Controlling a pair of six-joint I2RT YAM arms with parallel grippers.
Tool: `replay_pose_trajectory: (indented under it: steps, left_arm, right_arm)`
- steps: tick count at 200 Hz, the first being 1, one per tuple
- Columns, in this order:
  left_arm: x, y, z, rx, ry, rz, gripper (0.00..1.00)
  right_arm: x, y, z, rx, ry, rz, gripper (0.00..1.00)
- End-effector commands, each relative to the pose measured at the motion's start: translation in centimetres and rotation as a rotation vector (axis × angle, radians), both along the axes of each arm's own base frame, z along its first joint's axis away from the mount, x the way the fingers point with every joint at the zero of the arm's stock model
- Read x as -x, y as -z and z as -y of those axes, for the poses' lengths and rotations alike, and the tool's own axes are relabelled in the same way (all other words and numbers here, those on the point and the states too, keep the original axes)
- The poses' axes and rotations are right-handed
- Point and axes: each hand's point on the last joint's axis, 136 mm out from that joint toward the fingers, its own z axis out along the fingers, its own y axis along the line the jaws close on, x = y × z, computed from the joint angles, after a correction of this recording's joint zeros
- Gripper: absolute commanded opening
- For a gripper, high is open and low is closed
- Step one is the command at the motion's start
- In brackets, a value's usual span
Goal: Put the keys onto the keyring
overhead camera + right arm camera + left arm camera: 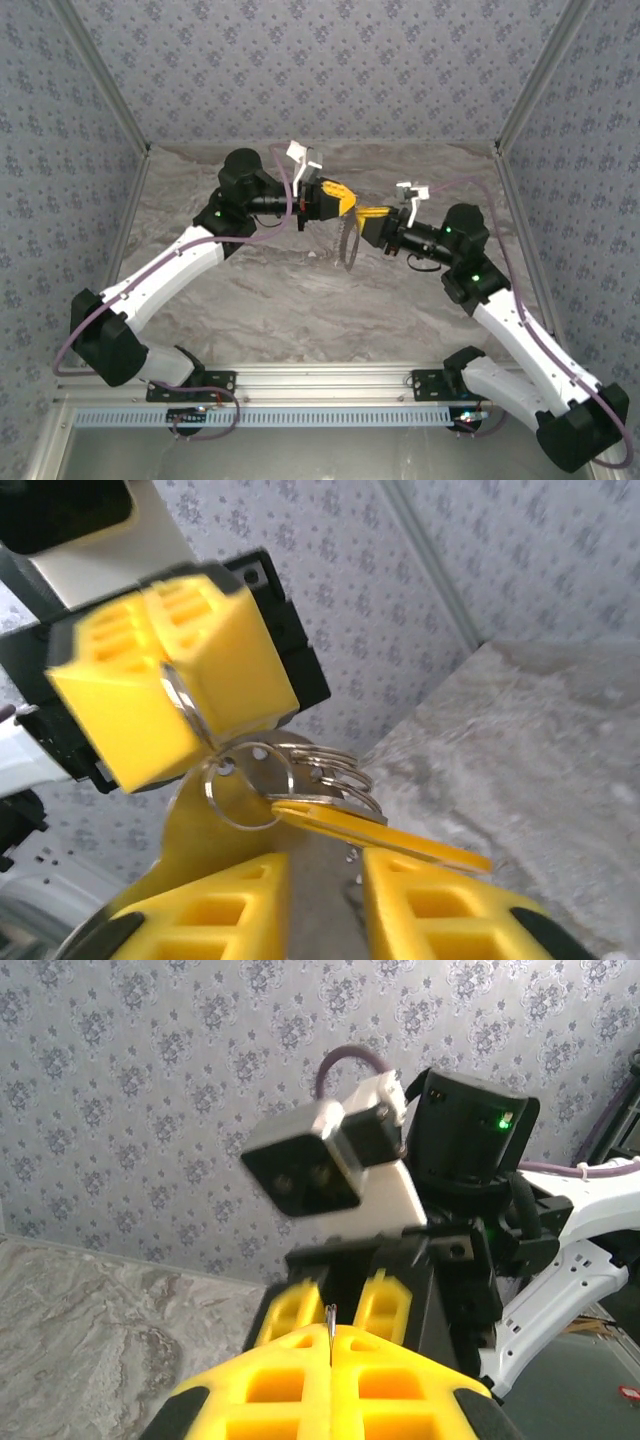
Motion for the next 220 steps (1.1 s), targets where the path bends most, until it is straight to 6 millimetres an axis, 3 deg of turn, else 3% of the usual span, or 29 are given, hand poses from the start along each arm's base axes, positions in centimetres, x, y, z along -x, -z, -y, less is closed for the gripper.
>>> replay_pose_trajectory:
  steps: [1, 22, 84, 166, 220]
  left_arm:
    - [1.5, -2.6, -0.7, 0.06, 0.012, 0.063, 0.0]
    - [1.7, -2.6, -0.8, 0.061, 0.021, 0.061, 0.0]
    - [2.4, -3.1, -1.0, 0.075, 0.054, 0.045, 0.0]
    - [3.1, -2.8, -1.6, 0.097, 0.056, 0.018, 0.0]
    - [2.9, -2.6, -1.4, 0.1, 0.05, 0.023, 0.0]
  right_arm:
    - [0.1, 0.2, 2.0, 0.015, 0.077, 0.002, 0.43]
    - [0.3, 0.4, 3.4, 0.038, 0.143, 0.012, 0.52]
    - [0.5, -0.2, 5.6, 0.114, 0.304, 0.095, 0.57]
    - [1.5, 0.5, 4.5, 0.177, 0.334, 0.158, 0.59]
    - [1.1, 0.8, 3.3, 0.217, 0.346, 0.189, 0.6]
